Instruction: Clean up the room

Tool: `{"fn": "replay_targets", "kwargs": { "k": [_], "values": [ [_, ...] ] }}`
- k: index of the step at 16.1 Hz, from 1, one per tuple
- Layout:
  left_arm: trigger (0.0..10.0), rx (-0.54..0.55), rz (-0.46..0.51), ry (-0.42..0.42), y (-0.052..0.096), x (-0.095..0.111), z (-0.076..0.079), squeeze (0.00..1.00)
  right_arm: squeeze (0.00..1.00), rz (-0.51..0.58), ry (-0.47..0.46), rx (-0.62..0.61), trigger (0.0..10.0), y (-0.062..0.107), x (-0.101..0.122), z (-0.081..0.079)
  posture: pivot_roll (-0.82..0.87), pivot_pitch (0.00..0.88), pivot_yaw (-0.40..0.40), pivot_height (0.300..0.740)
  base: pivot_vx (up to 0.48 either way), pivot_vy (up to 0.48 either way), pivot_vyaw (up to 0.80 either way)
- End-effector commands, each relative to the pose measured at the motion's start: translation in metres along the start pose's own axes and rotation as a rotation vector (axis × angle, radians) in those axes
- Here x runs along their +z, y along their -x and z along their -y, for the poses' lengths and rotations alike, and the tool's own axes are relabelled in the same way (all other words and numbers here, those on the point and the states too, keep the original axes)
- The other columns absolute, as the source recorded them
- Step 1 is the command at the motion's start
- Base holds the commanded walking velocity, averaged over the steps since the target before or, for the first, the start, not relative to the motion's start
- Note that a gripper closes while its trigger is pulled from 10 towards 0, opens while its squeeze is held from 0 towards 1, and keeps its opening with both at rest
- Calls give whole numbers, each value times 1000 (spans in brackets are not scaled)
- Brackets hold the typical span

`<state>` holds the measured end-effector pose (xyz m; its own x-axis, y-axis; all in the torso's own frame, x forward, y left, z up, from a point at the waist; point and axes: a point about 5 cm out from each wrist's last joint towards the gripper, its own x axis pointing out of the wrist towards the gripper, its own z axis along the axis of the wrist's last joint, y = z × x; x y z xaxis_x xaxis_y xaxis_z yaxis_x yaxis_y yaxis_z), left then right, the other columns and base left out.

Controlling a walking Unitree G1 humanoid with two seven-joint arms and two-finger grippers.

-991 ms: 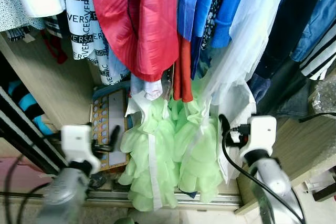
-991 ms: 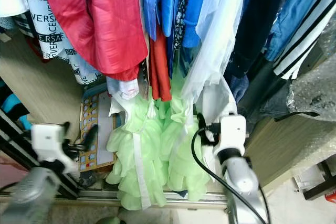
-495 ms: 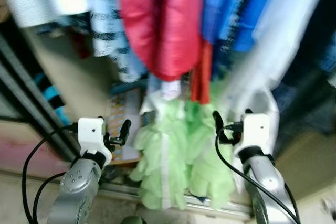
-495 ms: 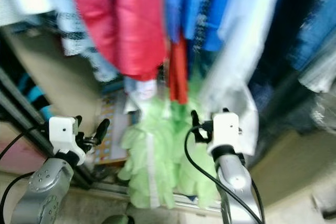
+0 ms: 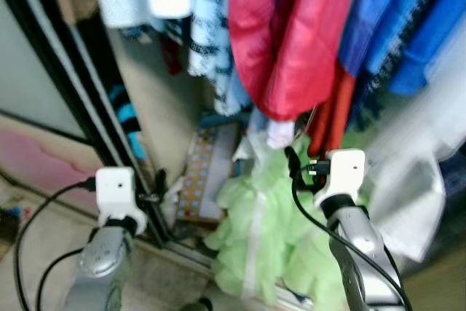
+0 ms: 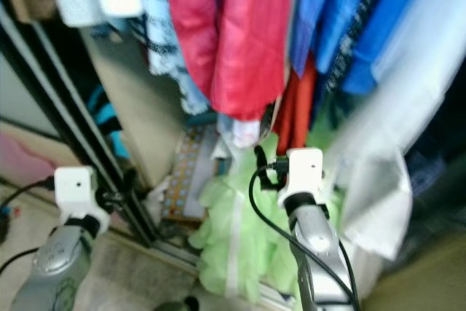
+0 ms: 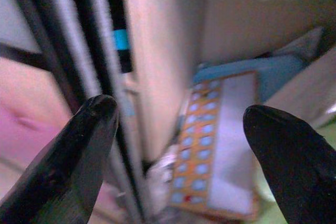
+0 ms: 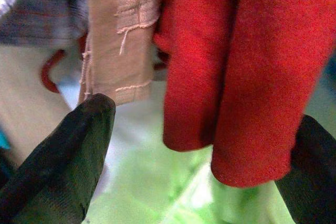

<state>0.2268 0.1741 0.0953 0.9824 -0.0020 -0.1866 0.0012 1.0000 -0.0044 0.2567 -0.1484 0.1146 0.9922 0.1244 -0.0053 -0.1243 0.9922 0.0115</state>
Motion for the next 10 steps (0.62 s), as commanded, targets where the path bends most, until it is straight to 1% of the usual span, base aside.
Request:
{"fn": "replay_targets", "kwargs": {
  "k": [1,2,3,4,5,6,8,10],
  "values": [
    [10000,-54,27,2,1,5,6,0,0,-17,-15,12,10000,3,-2,1,95,0,11,740,0,0,800],
    [10000,-157,116,21,4,9,9,0,0,-26,-21,43,10000,8,-4,-3,91,0,12,740,0,0,800],
    [10000,-114,116,34,5,6,6,0,0,-35,-27,47,10000,11,-7,-1,82,0,18,740,0,0,800],
    [10000,-107,121,49,6,6,6,0,0,-37,-27,51,10000,12,-8,-1,82,0,18,740,0,0,800],
    [10000,-64,117,21,6,6,4,0,0,-36,-29,48,10000,12,-8,0,83,0,15,740,0,0,800],
    [10000,-39,114,21,6,6,4,0,0,-27,-26,51,10000,10,-7,0,82,0,12,740,0,0,800],
    [10000,-30,130,41,4,4,6,0,0,-21,-22,61,10000,9,-6,-2,82,0,8,740,0,0,800],
    [10000,-58,98,76,2,-4,11,0,0,-36,-35,65,10000,5,-11,-4,84,0,-2,740,0,0,800]
  ]
}}
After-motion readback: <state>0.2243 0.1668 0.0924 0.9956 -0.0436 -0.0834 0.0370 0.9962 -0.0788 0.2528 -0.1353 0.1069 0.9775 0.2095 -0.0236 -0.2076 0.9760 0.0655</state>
